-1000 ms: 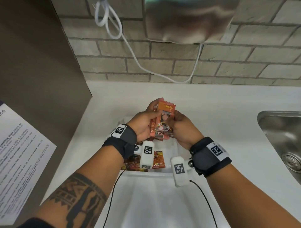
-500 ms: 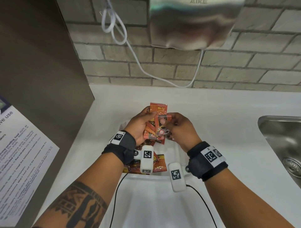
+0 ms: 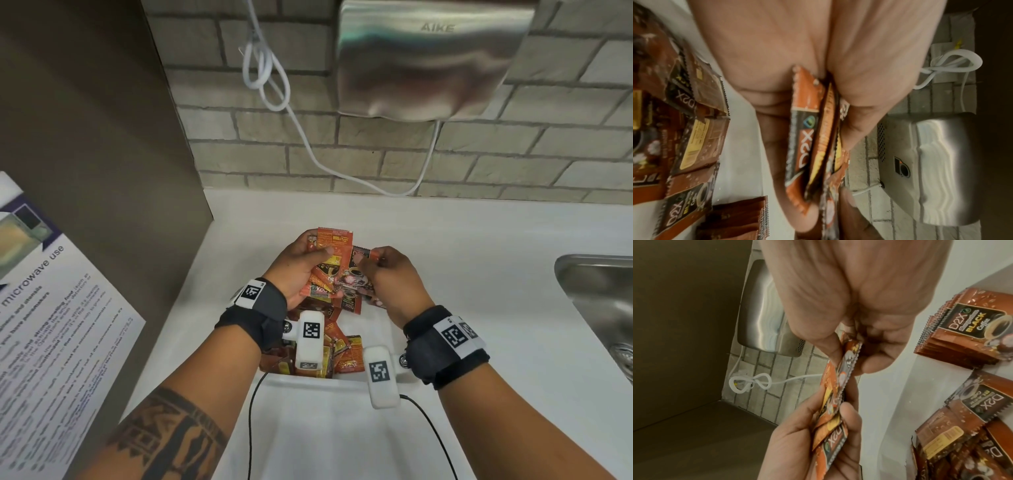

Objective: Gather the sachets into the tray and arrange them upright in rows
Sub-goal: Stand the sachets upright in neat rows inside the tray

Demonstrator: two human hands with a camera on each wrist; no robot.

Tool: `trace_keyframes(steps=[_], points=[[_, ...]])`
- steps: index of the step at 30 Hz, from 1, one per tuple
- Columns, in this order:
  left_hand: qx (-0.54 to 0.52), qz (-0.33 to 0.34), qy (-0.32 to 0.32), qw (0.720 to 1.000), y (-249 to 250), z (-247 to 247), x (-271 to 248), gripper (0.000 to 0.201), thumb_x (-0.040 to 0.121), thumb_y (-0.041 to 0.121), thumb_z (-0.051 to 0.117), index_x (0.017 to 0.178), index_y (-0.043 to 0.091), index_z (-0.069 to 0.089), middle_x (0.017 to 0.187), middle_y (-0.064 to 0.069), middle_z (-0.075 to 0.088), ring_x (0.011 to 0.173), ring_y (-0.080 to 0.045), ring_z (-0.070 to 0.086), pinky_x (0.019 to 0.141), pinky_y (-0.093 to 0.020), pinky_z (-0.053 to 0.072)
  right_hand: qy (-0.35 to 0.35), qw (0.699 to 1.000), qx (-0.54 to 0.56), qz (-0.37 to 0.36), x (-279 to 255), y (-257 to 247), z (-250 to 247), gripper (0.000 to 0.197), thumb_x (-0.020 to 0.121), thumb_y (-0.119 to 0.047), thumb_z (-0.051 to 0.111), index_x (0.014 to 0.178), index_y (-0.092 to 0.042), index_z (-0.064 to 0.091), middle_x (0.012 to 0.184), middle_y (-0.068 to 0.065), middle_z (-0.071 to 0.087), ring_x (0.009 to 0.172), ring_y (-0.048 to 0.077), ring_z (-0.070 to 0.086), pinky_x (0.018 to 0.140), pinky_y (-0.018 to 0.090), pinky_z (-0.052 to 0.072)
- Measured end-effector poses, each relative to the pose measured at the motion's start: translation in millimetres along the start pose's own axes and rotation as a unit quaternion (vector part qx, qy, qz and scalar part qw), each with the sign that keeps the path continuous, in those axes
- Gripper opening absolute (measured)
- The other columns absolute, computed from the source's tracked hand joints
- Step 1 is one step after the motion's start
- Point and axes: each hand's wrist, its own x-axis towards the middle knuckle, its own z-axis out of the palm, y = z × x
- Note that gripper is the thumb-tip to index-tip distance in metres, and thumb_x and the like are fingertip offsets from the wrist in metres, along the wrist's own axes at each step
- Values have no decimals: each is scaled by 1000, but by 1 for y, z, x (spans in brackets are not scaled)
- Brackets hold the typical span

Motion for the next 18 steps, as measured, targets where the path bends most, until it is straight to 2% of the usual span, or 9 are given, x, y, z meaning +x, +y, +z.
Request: trace_keyframes(steps=[2,6,9,12,15,18], points=[[13,9,5,1000,0,-4,0,29,99,2,56,126,9,55,104,-16,70,83,-31,72,64,-47,62,10,1000,-6,-4,-2,-2,1,24,84,-34,67,97,-14,61,95,14,72,87,39,70,73,54,57],[23,7,3,1000,1,-12,-1,31,97,4,61,127,12,56,108,-14,71,94,-34,71,70,-54,60,35,999,9,-18,-2,-9,-3,16,92,-24,64,99,-10,62,96,16,71,81,35,71,63,57,57],[22,13,-1,1000,3,-16,-1,30,96,2,62,122,16,58,109,-13,70,97,-35,69,69,-53,60,37,999,29,-20,-1,-11,-5,16,93,-26,67,102,-12,63,95,8,74,83,26,74,74,56,61],[30,22,-10,999,4,-18,-2,33,94,2,64,123,18,58,113,-14,69,106,-39,66,75,-49,59,36,999,37,-12,2,-9,-7,16,92,-28,68,101,-15,64,95,5,75,86,26,74,76,57,60],[36,29,-11,999,3,-20,-1,42,92,2,67,131,14,55,123,-21,66,116,-44,63,83,-49,57,40,998,36,-16,2,-10,-8,15,93,-26,68,100,-14,64,95,4,75,87,24,73,81,50,61],[42,40,-12,998,3,-21,0,44,91,1,68,131,13,56,125,-21,66,117,-45,62,84,-53,56,60,997,36,-23,0,-12,-10,8,95,-19,63,95,-11,61,93,6,75,87,26,72,74,38,57]])
